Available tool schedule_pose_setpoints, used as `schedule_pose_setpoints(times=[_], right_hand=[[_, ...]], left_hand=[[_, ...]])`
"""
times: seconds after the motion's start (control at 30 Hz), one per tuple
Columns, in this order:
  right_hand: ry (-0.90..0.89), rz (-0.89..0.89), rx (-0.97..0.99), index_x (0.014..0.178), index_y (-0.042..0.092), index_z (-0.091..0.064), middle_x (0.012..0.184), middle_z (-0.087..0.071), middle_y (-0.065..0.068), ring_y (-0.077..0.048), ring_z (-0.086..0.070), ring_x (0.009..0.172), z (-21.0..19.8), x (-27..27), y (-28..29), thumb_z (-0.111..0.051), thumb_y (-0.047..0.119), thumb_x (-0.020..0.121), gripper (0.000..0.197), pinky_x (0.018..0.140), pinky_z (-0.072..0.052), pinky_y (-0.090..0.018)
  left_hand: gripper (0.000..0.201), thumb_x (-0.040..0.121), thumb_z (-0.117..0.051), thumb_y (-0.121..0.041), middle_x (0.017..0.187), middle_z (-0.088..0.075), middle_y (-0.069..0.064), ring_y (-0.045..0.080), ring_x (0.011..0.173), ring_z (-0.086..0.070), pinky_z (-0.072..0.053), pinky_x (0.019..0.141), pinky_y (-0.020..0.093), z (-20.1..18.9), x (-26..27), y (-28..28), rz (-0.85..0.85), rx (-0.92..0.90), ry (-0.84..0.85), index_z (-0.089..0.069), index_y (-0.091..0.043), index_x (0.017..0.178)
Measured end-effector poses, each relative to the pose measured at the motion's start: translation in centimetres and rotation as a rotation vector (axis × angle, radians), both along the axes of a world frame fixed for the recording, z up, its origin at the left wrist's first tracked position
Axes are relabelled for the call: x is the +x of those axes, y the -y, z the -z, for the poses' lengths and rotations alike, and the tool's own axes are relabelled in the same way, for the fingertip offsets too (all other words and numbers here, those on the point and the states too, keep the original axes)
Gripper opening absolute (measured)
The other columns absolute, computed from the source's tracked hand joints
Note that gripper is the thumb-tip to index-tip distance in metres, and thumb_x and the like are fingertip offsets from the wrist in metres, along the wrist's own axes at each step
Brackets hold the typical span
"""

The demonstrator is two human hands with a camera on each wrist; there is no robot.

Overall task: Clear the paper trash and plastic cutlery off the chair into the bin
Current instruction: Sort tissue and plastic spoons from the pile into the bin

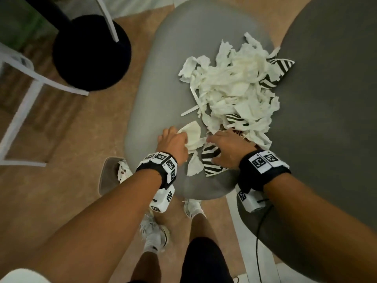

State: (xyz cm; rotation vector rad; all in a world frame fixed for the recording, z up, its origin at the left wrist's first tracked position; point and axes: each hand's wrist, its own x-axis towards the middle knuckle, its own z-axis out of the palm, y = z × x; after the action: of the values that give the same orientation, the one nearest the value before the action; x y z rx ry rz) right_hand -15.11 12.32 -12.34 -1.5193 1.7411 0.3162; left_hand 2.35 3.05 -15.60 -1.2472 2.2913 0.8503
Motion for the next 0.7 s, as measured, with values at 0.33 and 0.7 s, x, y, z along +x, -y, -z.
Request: schedule_pose_setpoints(times=[0.33,0.7], right_hand=[[-0.263,-0.068,0.059,0.122,0.022,-0.056,0.121,-0.062,-0.007,-0.034,-0.045,0.123,1.6,1.7,-0.5,-0.053,0.017,0.084,0.038,0.106,-0.028,-0.049],[-0.277,-0.128,0.124,0.119,0.043,-0.060,0.129,-0.053,-0.001,-0.031,-0.041,0.126,1.3,3.7,0.8,-0.071,0.047,0.077,0.043,0.108,-0.026,-0.050]], left_hand=[[0.024,0.097,-0.044,-0.024,0.106,-0.050,0.010,0.033,0.100,-0.052,-0.041,0.095,0.043,-0.6,1.7,0.5,-0.055,-0.028,-0.120,-0.065,-0.013,0.103],[0.016,0.091,-0.050,-0.016,0.105,-0.046,0.003,0.029,0.087,-0.056,-0.049,0.083,0.039,-0.3,7.0,0.4,-0.203,0.034,-0.231,-0.064,-0.018,0.098]])
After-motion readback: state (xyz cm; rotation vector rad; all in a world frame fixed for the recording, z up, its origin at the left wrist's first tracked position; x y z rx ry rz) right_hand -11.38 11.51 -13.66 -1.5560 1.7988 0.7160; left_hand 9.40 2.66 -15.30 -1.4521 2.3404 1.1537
